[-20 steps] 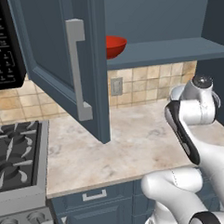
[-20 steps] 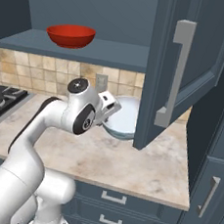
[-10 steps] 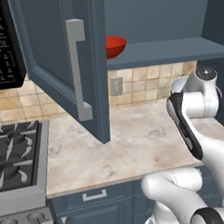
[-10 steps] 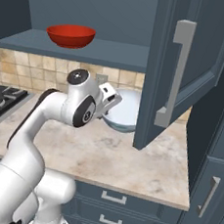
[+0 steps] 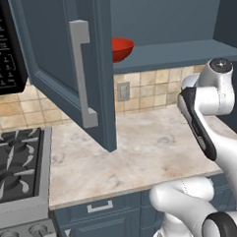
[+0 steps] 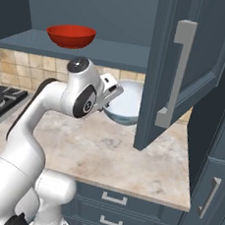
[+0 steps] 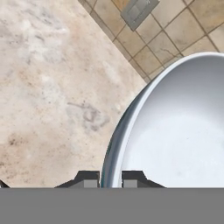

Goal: Open the cabinet. Pick the bowls from the counter and place them in the cabinet. Then close the cabinet.

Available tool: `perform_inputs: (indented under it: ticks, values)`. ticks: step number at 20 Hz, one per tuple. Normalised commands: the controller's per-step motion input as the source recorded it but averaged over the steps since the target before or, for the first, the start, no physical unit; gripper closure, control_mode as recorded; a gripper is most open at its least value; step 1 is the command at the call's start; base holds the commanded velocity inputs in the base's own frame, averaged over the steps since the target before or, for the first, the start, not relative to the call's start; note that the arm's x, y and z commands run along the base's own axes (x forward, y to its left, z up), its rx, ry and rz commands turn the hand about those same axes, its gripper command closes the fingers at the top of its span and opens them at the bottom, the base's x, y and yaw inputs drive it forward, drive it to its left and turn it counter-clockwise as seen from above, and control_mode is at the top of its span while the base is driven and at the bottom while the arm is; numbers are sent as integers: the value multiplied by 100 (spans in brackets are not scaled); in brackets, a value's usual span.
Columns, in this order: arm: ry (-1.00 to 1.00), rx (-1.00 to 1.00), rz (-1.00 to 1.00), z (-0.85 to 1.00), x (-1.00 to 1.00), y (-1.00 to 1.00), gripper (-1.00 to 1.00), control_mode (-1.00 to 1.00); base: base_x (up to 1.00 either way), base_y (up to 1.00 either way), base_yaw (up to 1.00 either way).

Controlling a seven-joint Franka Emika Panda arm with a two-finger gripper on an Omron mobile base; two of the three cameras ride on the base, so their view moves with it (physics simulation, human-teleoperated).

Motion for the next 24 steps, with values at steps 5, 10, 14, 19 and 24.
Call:
perform_inputs:
  ticks: [5,10,14,19,24]
  values:
    - [0,0,1,25,0,0,100,-100,0,0,0]
    - [0,0,0,22,0,0,100,-100,0,0,0]
    - [0,0,0,24,-4,0,100,-100,0,0,0]
    - [0,0,0,25,-5,0,100,-100,0,0,0]
    - [0,0,0,25,-2,0,100,-100,0,0,0]
